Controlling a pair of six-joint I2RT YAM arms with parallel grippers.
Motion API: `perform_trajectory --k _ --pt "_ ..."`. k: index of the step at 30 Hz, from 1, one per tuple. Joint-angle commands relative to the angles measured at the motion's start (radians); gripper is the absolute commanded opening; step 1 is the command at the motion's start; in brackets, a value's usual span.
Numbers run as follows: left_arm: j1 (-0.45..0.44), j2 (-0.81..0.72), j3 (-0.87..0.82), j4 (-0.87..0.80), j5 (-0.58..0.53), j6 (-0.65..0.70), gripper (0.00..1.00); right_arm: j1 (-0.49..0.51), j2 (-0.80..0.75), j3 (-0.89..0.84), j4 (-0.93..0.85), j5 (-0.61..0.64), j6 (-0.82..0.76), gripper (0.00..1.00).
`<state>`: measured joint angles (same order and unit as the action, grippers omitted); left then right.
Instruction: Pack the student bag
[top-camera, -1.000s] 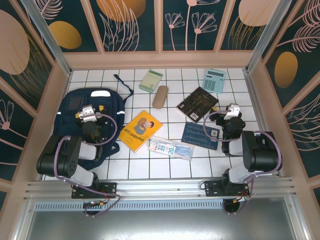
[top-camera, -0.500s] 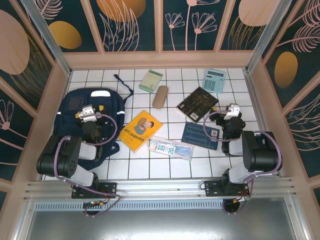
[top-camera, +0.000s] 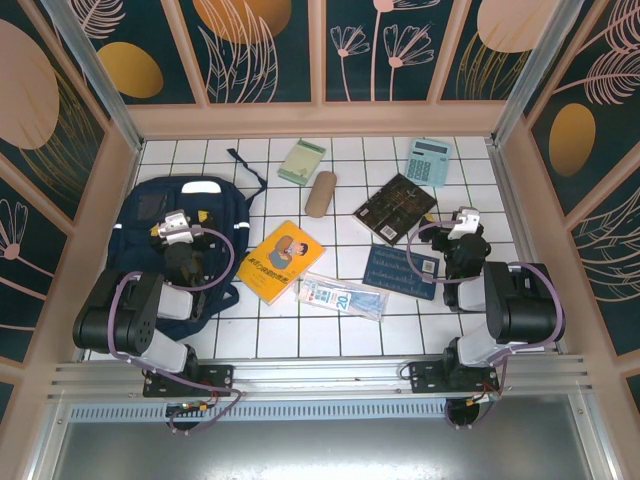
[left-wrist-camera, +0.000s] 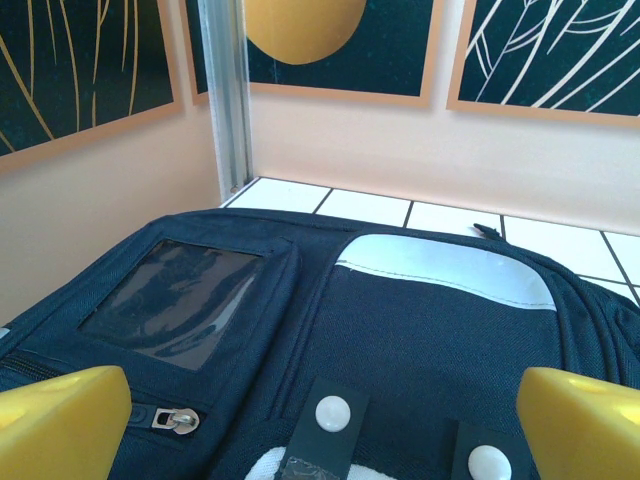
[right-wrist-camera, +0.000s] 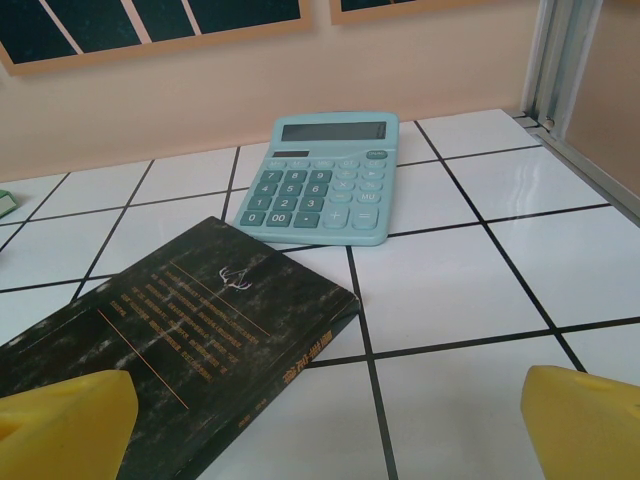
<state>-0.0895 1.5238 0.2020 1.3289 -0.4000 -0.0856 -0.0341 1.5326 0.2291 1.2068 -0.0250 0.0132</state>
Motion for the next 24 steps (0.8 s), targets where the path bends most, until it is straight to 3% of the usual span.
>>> perform_trajectory --k 1,5,7,11,15,17,20,24 --pt "0.009 0.003 0.000 0.024 0.013 0.003 0.99 -0.006 0.002 0.021 0.007 -0.015 0.002 0.99" --pt "0.010 -0.043 -0.003 -0.012 0.011 0.000 0.99 0.008 -0.017 0.021 -0.009 -0.002 -0.012 0.99" --pt "0.007 -0.095 0.004 -0.063 0.002 0.012 0.99 0.022 -0.079 0.046 -0.099 0.034 -0.010 0.99" --pt "0.007 -0.282 0.188 -0.521 -0.151 -0.148 0.99 0.016 -0.206 0.138 -0.379 0.129 0.087 0.99" --pt "0.007 -0.357 0.458 -1.037 -0.174 -0.430 0.99 0.013 -0.314 0.158 -0.462 0.147 0.232 0.99" --pt "0.006 -0.367 0.538 -1.187 -0.129 -0.484 0.99 0.004 -0.361 0.204 -0.576 0.137 0.357 0.99" --pt "0.007 -0.419 0.538 -1.255 0.011 -0.515 0.99 -0.014 -0.400 0.308 -0.818 0.121 0.582 0.99" --pt "0.007 -0.559 0.412 -1.258 0.171 -0.599 0.96 0.011 -0.403 0.401 -0.932 -0.069 0.557 0.99"
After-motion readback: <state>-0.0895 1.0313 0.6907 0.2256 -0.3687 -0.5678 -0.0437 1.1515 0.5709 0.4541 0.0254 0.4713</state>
